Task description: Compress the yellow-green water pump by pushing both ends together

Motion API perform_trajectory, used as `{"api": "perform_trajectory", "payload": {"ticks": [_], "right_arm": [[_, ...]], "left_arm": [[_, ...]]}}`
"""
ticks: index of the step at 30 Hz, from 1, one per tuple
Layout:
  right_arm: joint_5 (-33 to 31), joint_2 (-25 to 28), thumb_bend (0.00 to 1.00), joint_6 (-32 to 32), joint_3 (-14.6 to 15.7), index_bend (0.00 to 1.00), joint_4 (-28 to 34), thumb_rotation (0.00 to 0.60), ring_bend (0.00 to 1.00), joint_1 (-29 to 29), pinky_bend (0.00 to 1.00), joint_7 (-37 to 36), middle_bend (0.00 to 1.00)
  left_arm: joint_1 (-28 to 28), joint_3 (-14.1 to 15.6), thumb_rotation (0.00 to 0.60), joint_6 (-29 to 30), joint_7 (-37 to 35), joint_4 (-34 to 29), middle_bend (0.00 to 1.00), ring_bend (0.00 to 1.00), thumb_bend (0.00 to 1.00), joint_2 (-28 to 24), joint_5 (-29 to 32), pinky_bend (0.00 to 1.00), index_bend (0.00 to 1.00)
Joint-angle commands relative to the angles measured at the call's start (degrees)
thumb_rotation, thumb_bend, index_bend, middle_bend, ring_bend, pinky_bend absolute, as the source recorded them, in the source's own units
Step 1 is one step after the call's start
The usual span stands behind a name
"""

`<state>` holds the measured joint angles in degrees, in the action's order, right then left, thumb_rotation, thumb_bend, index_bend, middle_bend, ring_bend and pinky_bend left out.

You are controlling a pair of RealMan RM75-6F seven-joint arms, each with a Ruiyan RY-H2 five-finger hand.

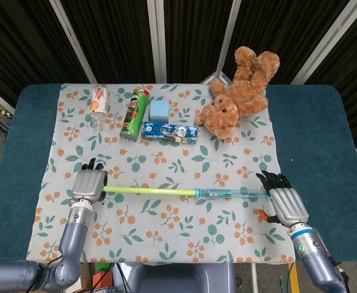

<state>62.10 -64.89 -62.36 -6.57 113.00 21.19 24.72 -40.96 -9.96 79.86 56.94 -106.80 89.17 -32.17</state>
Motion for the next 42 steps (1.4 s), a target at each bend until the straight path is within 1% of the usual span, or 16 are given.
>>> {"api": "perform_trajectory", "payload": {"ticks": [1,10,12,15,16,18,21,27,33,37,42], "right_arm": [[-5.5,-3.5,0.33,0.6,-0.3,0.00,-2.9,0.600,0.00,2.7,0.00,4.4,0.00],[-13.3,-8.0,0.33,0.7,0.3,0.00,-8.6,0.600,0.00,5.2,0.00,7.9,0.00],[-14.4,-8.6,0.33,0.6,0.3,0.02,-9.4,0.600,0.00,5.6,0.00,8.0,0.00],[-15.8,-9.4,0.33,0.6,0.2,0.10,-10.4,0.600,0.00,6.1,0.00,8.2,0.00],[-16.1,-9.6,0.33,0.6,0.2,0.10,-10.7,0.600,0.00,6.3,0.00,8.2,0.00],[-16.7,-9.9,0.33,0.6,0.4,0.12,-11.3,0.600,0.00,6.6,0.00,8.3,0.00],[-16.6,-10.6,0.33,0.3,0.8,0.23,-12.4,0.600,0.00,6.8,0.00,8.3,0.00],[-17.4,-11.7,0.33,0.6,1.1,0.29,-14.8,0.600,0.00,7.1,0.00,7.4,0.02],[-18.1,-12.9,0.33,1.0,1.3,0.29,-16.8,0.600,0.00,7.5,0.00,6.9,0.02],[-18.0,-13.7,0.33,1.2,1.5,0.34,-17.9,0.600,0.00,7.6,0.00,6.3,0.06],[-18.4,-14.6,0.33,1.6,1.7,0.39,-18.9,0.600,0.00,7.9,0.00,6.1,0.08]], "left_arm": [[0.0,0.4,0.600,-0.4,-0.4,0.0,0.20,0.06,0.46,-0.4,-0.4,0.18,0.64],[-0.2,1.0,0.600,-0.6,-1.2,-0.7,0.20,0.06,0.46,-1.3,-1.3,0.18,0.64],[-0.2,1.1,0.600,-0.6,-1.2,-0.8,0.20,0.06,0.46,-1.4,-1.4,0.18,0.64],[-0.3,1.2,0.600,-0.6,-1.2,-0.8,0.20,0.06,0.46,-1.4,-1.3,0.18,0.64],[-0.4,1.2,0.600,-0.5,-1.2,-0.8,0.20,0.06,0.46,-1.4,-1.3,0.18,0.64],[-0.4,1.4,0.600,-0.4,-1.2,-0.9,0.20,0.06,0.46,-1.4,-1.3,0.18,0.64],[-0.4,1.6,0.600,-0.3,-1.4,-1.0,0.20,0.06,0.46,-1.4,-1.3,0.18,0.64],[-0.3,1.9,0.600,-0.2,-1.7,-1.0,0.20,0.06,0.46,-1.7,-1.5,0.18,0.64],[-0.6,1.8,0.600,0.0,-1.6,-1.3,0.20,0.06,0.46,-1.9,-1.4,0.18,0.64],[-0.7,2.0,0.600,0.2,-1.3,-1.3,0.20,0.06,0.46,-1.9,-1.6,0.18,0.64],[-0.8,2.1,0.600,0.5,-1.0,-1.4,0.20,0.06,0.46,-1.9,-1.4,0.18,0.64]]}}
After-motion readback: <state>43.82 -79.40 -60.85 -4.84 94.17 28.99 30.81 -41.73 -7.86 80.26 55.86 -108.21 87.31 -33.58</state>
